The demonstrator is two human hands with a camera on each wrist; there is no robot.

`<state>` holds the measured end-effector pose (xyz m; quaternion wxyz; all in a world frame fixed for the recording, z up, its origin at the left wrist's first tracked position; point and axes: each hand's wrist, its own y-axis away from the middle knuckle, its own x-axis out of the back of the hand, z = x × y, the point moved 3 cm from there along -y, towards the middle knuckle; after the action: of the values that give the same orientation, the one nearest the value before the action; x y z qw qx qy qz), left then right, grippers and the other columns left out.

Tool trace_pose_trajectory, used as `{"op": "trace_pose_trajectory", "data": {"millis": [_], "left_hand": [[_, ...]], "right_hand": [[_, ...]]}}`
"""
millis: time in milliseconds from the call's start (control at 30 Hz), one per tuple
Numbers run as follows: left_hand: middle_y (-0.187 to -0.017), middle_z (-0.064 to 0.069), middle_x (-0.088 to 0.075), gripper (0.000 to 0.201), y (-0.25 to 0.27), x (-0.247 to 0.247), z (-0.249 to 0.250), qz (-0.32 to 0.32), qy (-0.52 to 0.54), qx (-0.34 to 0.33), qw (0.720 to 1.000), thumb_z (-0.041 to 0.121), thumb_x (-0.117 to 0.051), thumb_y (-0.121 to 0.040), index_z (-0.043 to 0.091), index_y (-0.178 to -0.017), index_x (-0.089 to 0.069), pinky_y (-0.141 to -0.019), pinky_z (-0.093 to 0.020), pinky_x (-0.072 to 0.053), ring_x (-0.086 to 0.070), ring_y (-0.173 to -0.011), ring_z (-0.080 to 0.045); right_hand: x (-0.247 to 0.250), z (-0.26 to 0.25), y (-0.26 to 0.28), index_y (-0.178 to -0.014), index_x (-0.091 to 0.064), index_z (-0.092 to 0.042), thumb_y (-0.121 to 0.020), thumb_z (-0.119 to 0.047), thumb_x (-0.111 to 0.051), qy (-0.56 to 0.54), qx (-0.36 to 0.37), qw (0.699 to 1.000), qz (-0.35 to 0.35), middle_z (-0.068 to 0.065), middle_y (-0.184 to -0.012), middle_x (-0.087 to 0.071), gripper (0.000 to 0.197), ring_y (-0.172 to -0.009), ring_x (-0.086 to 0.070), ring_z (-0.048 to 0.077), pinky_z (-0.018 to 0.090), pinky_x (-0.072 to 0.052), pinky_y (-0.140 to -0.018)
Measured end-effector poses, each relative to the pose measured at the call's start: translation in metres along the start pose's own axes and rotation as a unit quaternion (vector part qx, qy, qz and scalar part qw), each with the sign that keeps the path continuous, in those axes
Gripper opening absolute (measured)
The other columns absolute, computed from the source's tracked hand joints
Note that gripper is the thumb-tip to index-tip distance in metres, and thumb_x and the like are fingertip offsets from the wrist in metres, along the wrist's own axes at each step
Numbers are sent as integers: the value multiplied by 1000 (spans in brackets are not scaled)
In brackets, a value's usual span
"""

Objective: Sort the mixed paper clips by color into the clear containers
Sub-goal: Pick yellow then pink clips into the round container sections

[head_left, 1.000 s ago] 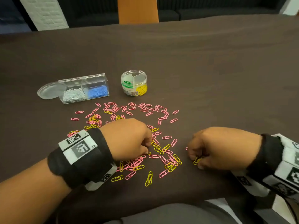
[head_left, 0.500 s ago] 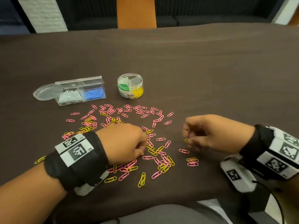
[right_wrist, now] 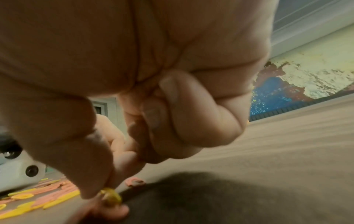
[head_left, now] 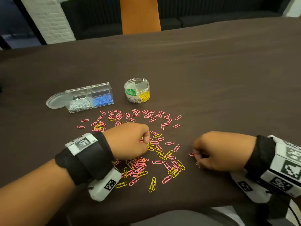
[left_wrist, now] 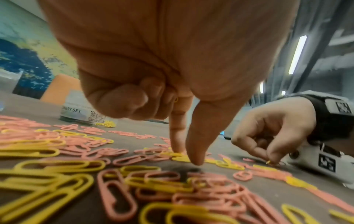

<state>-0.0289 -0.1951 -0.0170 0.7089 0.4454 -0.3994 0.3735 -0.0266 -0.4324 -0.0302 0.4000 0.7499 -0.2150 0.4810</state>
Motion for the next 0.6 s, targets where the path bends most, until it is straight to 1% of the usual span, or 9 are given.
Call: {"op": "trace_pose_trajectory", "data": {"millis": [67,133,200,267,367,433,500,533,600], "left_hand": [[-92,15,-56,13,-2,-3,2,-4,-69,-12,998,39,-65,-88,34,-100,-61,-71,-26,-43,-53,-85,-5],[-98,14,-58,19,-4,-3,4,3,-97,-19,995,47,-68,-86,36,-101,-63,-79,-29,-48,-55,-93,-10],[-94,12,-59,15,-5,-2,6,7,-104,-34,994,45,-68,-87,33,-94,-66,-77,-30,-49,-57,-90,-10],[-92,11,-60,11,-4,-3,6,-1,-104,-50,993,40,-65,-90,29,-90,-66,-76,-31,-50,-57,-87,-10],[-92,12,-60,8,0,-2,3,7,-99,-74,992,33,-59,-93,28,-89,-64,-76,-30,-49,-56,-85,-7],[-90,14,-59,7,2,0,-2,27,-71,-72,995,35,-59,-92,30,-90,-63,-76,-26,-47,-55,-84,-6],[-88,16,-59,6,3,5,-11,50,-37,-50,997,38,-63,-91,33,-91,-65,-73,-24,-45,-56,-84,-5],[-87,16,-59,6,3,7,-14,54,-29,-37,997,40,-65,-89,35,-93,-66,-72,-23,-45,-56,-84,-5],[-93,17,-60,10,2,8,-20,39,-37,-16,998,43,-69,-87,38,-96,-68,-78,-27,-49,-56,-89,-4]], "right_hand": [[1,1,1,-83,-60,-25,-86,-35,-58,-11,3,1000,8,-8,-74,-61,10,-70,-56,9,25,-48,-66],[3,4,2,-82,-61,-26,-84,-33,-57,-34,1,999,8,-10,-71,-61,8,-64,-54,8,25,-48,-63],[5,6,2,-80,-60,-26,-82,-33,-58,-46,6,999,18,-14,-68,-60,7,-58,-51,6,26,-48,-61],[7,7,2,-78,-59,-27,-81,-31,-60,-57,9,998,25,-16,-67,-59,6,-56,-49,5,24,-46,-58],[11,8,3,-76,-58,-25,-82,-29,-59,-61,10,998,33,-15,-67,-59,8,-57,-49,6,23,-44,-58],[15,9,4,-74,-55,-22,-85,-25,-59,-102,21,994,38,-12,-66,-58,12,-57,-47,5,22,-43,-59],[18,8,4,-74,-52,-19,-88,-18,-58,-202,39,978,21,-10,-69,-63,15,-56,-46,3,21,-41,-57],[17,7,3,-76,-50,-17,-87,-15,-57,-276,49,960,3,-6,-73,-67,13,-55,-48,5,20,-41,-55],[16,5,0,-83,-48,-11,-81,-11,-51,-416,57,907,-16,5,-73,-69,4,-49,-48,13,21,-38,-45]]}}
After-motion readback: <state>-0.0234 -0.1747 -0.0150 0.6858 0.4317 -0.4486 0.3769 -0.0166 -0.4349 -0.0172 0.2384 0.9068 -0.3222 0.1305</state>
